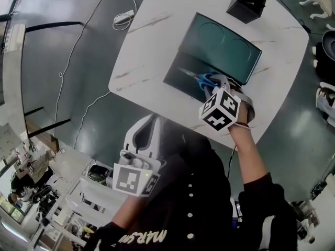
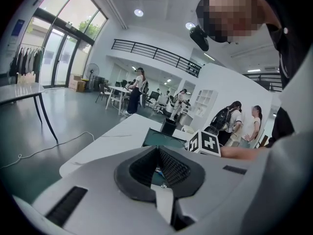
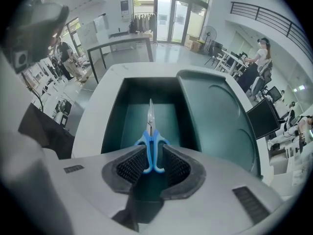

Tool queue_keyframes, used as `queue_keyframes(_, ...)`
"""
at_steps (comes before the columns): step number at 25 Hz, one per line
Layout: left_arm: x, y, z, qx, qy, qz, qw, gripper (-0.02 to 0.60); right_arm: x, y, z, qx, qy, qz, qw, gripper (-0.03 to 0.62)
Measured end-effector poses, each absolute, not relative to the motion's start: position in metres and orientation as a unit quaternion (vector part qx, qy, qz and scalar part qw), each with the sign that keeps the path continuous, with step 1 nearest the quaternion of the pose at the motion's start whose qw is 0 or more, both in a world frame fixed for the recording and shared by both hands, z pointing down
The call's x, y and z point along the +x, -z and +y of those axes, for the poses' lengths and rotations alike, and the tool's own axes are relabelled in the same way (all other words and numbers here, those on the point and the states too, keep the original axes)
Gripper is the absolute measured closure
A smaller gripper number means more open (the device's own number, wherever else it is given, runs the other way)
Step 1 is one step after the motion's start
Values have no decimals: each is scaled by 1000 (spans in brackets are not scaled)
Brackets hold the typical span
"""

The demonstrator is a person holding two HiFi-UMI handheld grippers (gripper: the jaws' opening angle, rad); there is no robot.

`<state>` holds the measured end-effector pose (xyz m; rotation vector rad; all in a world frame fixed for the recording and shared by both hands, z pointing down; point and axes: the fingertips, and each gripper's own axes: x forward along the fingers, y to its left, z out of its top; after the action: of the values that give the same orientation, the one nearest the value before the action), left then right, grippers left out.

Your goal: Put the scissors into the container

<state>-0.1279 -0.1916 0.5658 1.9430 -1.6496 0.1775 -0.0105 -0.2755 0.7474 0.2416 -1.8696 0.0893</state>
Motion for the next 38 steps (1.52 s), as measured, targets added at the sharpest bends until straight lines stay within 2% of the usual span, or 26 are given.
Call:
queue_keyframes(4, -125, -551, -195, 739, -67, -612, 272, 546, -6, -724, -275, 114, -38, -808, 577, 507)
queue_keyframes(8, -119, -528, -200, 755, -62, -603, 249, 546, 1, -686, -282, 156, -27, -828, 538, 580)
queue_keyframes(12, -117, -496, -206, 772, -54, -594, 219, 546, -1, -637, -280, 185, -73, -874, 443, 580)
queue_keyframes(15, -113, -473, -212, 785, -44, -586, 193, 546, 7, -598, -282, 213, -58, -891, 397, 580)
queue_keyframes(20, -108, -440, -223, 799, -27, -578, 163, 546, 20, -528, -282, 255, -55, -924, 280, 580)
queue_keyframes(26, -93, -410, -240, 825, -14, -553, 118, 546, 43, -452, -282, 318, 11, -930, 186, 580)
queue_keyframes(31, -81, -392, -243, 839, -7, -534, 104, 546, 61, -411, -270, 324, -41, -939, 111, 580)
queue_keyframes(38, -60, -374, -251, 856, 5, -511, 83, 546, 105, -366, -260, 394, -15, -918, 38, 580)
